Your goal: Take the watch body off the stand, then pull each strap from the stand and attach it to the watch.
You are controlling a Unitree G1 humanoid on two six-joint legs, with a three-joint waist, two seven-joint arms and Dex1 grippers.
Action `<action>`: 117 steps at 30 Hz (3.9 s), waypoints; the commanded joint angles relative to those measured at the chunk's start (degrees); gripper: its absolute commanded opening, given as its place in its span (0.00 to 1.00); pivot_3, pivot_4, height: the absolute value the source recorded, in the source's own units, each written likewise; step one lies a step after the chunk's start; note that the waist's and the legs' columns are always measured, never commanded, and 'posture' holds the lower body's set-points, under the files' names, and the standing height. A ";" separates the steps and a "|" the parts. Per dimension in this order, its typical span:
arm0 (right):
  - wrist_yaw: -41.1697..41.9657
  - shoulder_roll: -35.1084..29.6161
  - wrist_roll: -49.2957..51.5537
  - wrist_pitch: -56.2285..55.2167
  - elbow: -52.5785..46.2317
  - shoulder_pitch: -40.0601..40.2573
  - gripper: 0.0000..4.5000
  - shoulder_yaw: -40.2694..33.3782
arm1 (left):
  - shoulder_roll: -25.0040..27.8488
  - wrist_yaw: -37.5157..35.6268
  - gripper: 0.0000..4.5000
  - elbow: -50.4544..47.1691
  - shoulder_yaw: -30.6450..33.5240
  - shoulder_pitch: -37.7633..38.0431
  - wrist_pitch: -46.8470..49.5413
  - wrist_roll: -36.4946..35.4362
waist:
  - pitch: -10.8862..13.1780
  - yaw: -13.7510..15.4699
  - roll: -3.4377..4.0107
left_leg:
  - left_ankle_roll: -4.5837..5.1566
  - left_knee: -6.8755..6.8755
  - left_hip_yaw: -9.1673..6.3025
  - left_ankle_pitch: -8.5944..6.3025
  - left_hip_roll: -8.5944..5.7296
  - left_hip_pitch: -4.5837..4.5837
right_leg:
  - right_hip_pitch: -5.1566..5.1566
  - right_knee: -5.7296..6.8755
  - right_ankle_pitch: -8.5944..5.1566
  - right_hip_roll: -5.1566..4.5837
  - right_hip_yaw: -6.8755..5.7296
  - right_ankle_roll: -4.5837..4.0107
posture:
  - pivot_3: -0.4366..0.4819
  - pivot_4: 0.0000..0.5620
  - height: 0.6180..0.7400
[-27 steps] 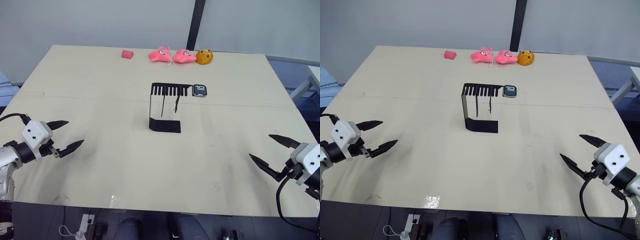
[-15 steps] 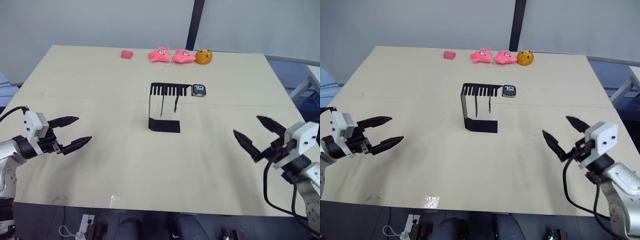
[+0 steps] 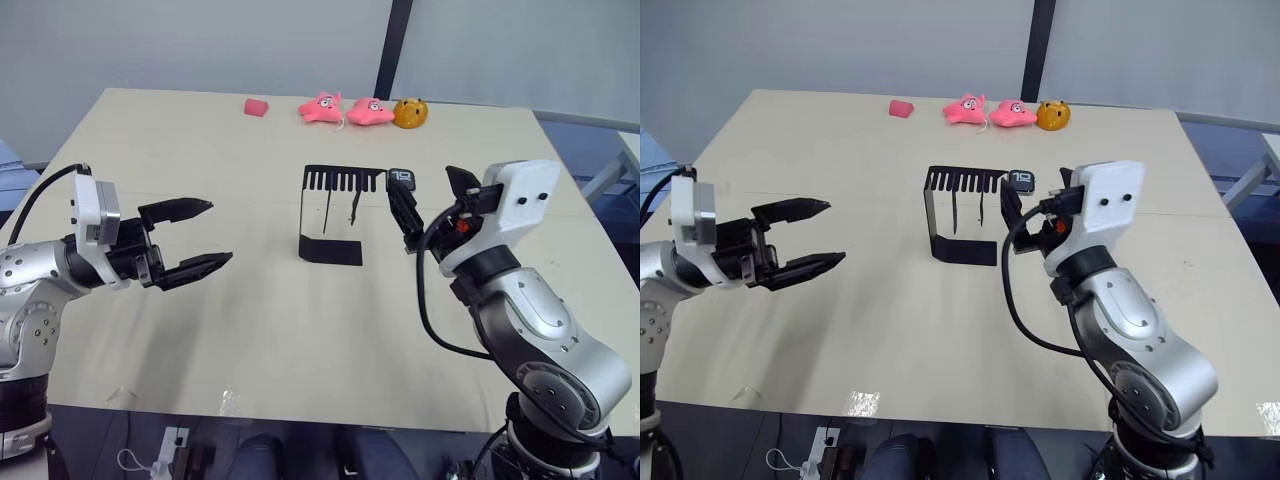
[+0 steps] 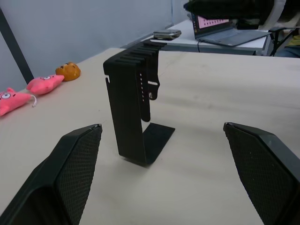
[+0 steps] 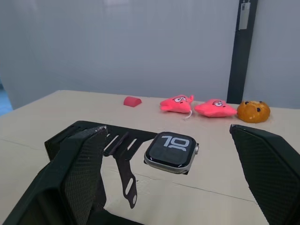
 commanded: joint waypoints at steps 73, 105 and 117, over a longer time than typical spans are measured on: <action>22.06 0.05 -16.57 -18.11 8.29 25.59 0.36 -8.85 | -8.29 -11.53 1.00 -0.13 -14.36 -10.01 -6.53 4.41 | 0.04 -1.53 0.04 | -0.13 -0.53 0.07 0.12 -0.02 0.04 | -0.01 -0.43 0.00 0.11 0.15 0.01 | 0.48 0.27 1.00; 44.34 -12.99 -8.29 -39.16 20.68 36.65 0.99 -15.19 | -4.65 -13.60 1.00 8.72 -11.10 -6.21 -10.28 9.11 | 0.11 -1.17 0.18 | -0.03 -0.50 0.03 0.17 -0.09 0.16 | 0.08 -0.30 0.04 0.07 0.21 0.07 | 0.48 0.27 1.00; 64.97 -19.01 -3.97 -56.26 40.65 52.85 0.99 -39.70 | 0.18 -5.99 1.00 25.87 1.70 10.09 -23.18 17.08 | 0.14 -0.92 -0.13 | 0.60 -0.91 0.02 -0.24 -0.12 0.96 | 1.10 -1.09 0.20 -0.11 0.13 0.16 | 0.48 0.27 1.00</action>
